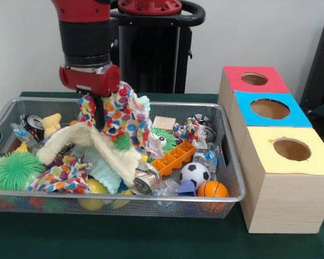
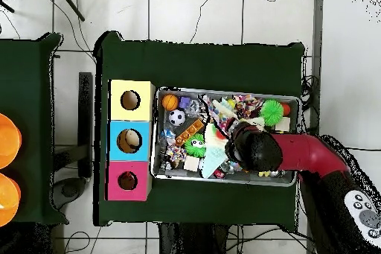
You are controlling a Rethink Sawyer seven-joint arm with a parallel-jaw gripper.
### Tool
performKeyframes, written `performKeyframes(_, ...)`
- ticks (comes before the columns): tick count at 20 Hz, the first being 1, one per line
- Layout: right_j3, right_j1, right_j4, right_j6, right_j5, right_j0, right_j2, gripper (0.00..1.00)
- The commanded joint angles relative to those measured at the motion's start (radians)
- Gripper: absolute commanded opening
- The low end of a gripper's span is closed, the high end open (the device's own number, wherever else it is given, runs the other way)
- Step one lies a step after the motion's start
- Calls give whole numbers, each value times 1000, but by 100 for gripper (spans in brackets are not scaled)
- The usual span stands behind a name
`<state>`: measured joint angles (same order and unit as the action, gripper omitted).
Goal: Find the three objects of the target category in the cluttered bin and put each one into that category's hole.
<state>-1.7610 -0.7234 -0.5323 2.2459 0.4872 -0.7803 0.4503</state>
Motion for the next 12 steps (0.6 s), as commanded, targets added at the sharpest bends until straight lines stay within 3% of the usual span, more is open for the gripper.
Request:
performKeyframes(1,-39,-43,47,0,98,38,-13,0)
performKeyframes(4,-18,-21,54,30,98,71,-33,0)
performKeyframes(12,-73,-96,104,128,84,165,-111,0)
